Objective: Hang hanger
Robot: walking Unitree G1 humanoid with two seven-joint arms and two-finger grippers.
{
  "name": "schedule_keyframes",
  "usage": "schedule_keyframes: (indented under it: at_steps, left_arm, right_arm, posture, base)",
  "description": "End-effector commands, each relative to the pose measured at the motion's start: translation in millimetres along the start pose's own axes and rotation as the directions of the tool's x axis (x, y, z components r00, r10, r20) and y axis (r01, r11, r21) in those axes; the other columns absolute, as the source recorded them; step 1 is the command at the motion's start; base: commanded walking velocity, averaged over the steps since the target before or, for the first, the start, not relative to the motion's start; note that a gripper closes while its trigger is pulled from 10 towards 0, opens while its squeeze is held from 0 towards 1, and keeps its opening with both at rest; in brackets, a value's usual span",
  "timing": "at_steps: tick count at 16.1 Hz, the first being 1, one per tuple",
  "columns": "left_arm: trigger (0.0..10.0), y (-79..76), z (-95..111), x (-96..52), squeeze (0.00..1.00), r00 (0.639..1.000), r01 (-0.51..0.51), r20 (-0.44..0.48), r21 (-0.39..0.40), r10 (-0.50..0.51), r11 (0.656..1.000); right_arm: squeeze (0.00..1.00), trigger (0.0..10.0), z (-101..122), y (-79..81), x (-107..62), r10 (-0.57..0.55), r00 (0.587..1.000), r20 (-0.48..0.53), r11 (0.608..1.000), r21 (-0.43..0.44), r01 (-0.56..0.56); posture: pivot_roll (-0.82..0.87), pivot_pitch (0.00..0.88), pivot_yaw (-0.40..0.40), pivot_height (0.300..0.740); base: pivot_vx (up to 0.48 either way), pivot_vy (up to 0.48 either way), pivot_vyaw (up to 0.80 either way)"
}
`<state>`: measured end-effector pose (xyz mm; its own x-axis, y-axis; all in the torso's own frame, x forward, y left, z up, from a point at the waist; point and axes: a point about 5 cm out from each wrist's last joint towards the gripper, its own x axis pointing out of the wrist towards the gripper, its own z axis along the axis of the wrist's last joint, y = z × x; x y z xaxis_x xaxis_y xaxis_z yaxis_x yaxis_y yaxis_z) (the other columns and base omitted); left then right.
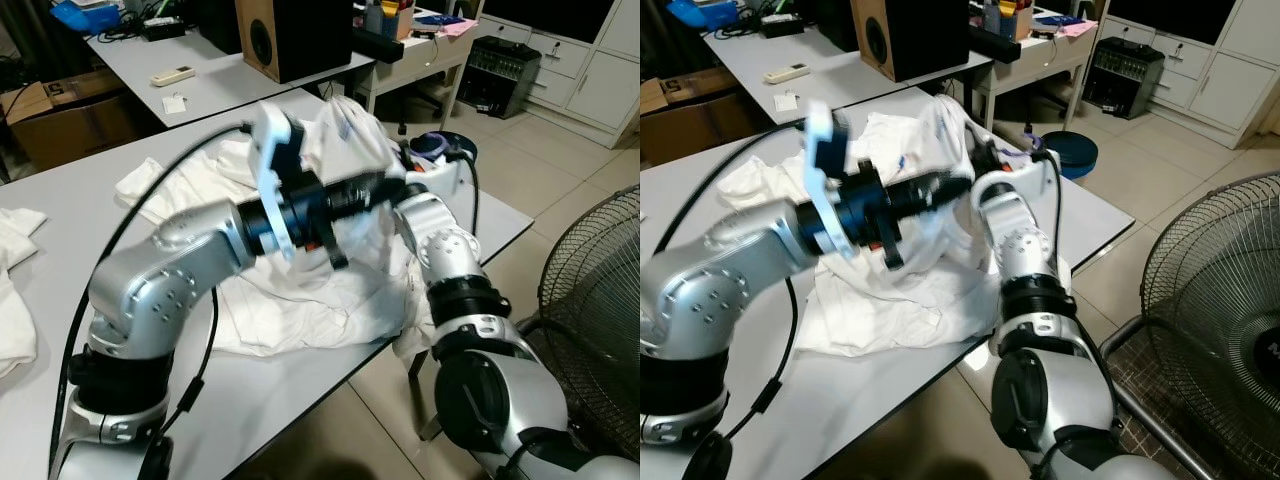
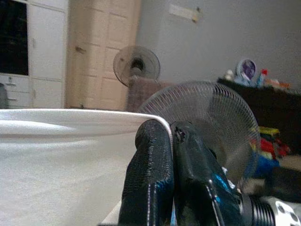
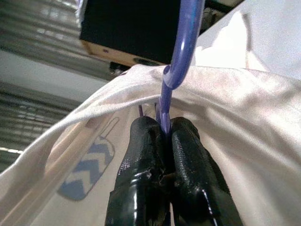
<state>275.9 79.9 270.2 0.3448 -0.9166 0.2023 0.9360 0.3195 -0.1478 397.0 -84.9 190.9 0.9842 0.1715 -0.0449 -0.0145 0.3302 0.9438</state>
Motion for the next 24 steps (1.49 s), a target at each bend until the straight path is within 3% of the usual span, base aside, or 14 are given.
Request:
schedule_keyframes:
  at_steps: [1, 3, 6, 8, 10, 11, 12, 13, 14, 17, 19, 22, 23, 24]
  left_arm:
    - [0.0, 1.5, 11.1, 3.8, 0.0, 0.999, -0.025, 0.043, 0.018, 0.024, 1.0]
    - [0.0, 21.0, 11.1, 8.4, 0.0, 0.976, -0.216, 0.045, 0.074, 0.213, 0.974]
    - [0.0, 10.4, -13.5, 17.2, 0.0, 0.977, -0.153, -0.12, 0.165, 0.174, 0.974]
    - [0.0, 8.1, -33.8, 23.6, 0.0, 0.957, -0.166, -0.205, 0.203, 0.207, 0.965]
    - [0.0, 9.7, -40.8, 25.6, 0.0, 0.946, -0.177, -0.227, 0.233, 0.23, 0.956]
    - [2.8, 10.0, -41.6, 26.3, 0.0, 0.945, -0.184, -0.224, 0.24, 0.239, 0.953]
    - [10.0, 12.2, -41.4, 27.8, 0.0, 0.943, -0.207, -0.206, 0.244, 0.259, 0.947]
    - [10.0, 13.4, -40.4, 28.0, 0.0, 0.944, -0.213, -0.198, 0.242, 0.263, 0.947]
    - [10.0, 12.6, -39.6, 27.0, 1.0, 0.947, -0.203, -0.201, 0.224, 0.249, 0.953]
    - [10.0, 6.1, -44.0, 21.4, 1.0, 0.945, -0.136, -0.259, 0.242, 0.199, 0.961]
    - [10.0, -0.8, -47.1, 15.2, 1.0, 0.94, -0.071, -0.308, 0.238, 0.144, 0.969]
    - [10.0, -1.1, -45.6, 8.7, 0.96, 0.938, -0.059, -0.315, 0.272, 0.146, 0.961]
    - [10.0, -2.6, -40.8, 3.7, 0.0, 0.946, -0.044, -0.299, 0.254, 0.122, 0.966]
    - [10.0, -3.6, -34.8, -1.3, 0.0, 0.954, -0.033, -0.281, 0.252, 0.106, 0.967]
  right_arm:
    - [0.0, 10.0, -2.6, 10.8, 1.3, 0.027, 1.0, -0.006, 0.999, 0.028, -0.027]
    - [0.0, 10.0, -7.5, 18.7, -1.8, 0.06, 0.997, -0.055, 0.996, 0.066, -0.057]
    - [0.0, 10.0, 0.9, 31.8, -5.5, 0.101, 0.994, -0.047, 0.985, 0.146, -0.093]
    - [0.0, 10.0, 9.3, 35.8, -6.1, 0.114, 0.993, -0.039, 0.976, 0.193, -0.104]
    - [0.0, 10.0, 10.2, 35.8, -7.2, 0.116, 0.992, -0.046, 0.968, 0.231, -0.103]
    - [0.0, 10.0, 10.1, 35.9, -7.6, 0.118, 0.992, -0.049, 0.965, 0.241, -0.103]
    - [0.0, 10.0, 9.8, 36.4, -8.3, 0.12, 0.991, -0.054, 0.963, 0.25, -0.103]
    - [0.0, 10.0, 9.9, 37.1, -8.3, 0.123, 0.991, -0.059, 0.961, 0.257, -0.104]
    - [0.0, 10.0, 10.0, 38.0, -8.1, 0.127, 0.99, -0.064, 0.96, 0.26, -0.106]
    - [0.0, 10.0, 11.7, 39.2, -7.2, 0.133, 0.989, -0.068, 0.964, 0.241, -0.113]
    - [0.0, 10.0, 16.4, 38.4, -7.3, 0.134, 0.989, -0.063, 0.979, 0.164, -0.122]
    - [0.0, 10.0, 24.0, 35.9, -8.2, 0.133, 0.99, -0.055, 0.982, 0.14, -0.124]
    - [0.0, 10.0, 27.9, 36.5, -9.1, 0.144, 0.988, -0.057, 0.983, 0.123, -0.136]
    - [0.0, 10.0, 31.1, 37.7, -10.2, 0.156, 0.986, -0.059, 0.984, 0.095, -0.15]
  posture:
    - [0.06, 0.0, 0.03, 0.74]
    - [0.05, 0.0, 0.032, 0.74]
    - [0.03, 0.0, 0.044, 0.74]
    - [0.02, 0.0, 0.048, 0.74]
    - [0.02, 0.0, 0.047, 0.74]
    - [0.02, 0.0, 0.047, 0.74]
    - [0.02, 0.0, 0.046, 0.74]
    - [0.03, 0.0, 0.04, 0.74]
    - [0.03, 0.0, 0.036, 0.74]
    - [0.04, 0.0, 0.028, 0.74]
    - [0.04, 0.0, 0.025, 0.74]
    - [0.04, 0.0, 0.022, 0.74]
    - [0.04, 0.0, 0.026, 0.74]
    - [0.04, 0.0, 0.03, 0.74]
  base:
    - [0.0, 0.0, 0.0]
    - [0.0, 0.0, 0.0]
    - [0.0, 0.0, 0.0]
    - [0.0, 0.0, 0.0]
    - [0.0, 0.0, 0.0]
    - [0.0, 0.0, 0.0]
    - [0.0, 0.0, 0.0]
    - [0.0, 0.0, 0.0]
    - [0.0, 0.0, 0.0]
    - [0.0, 0.0, 0.0]
    - [0.0, 0.0, 0.0]
    - [0.0, 0.0, 0.0]
    - [0.0, 0.0, 0.0]
    - [0.0, 0.0, 0.0]
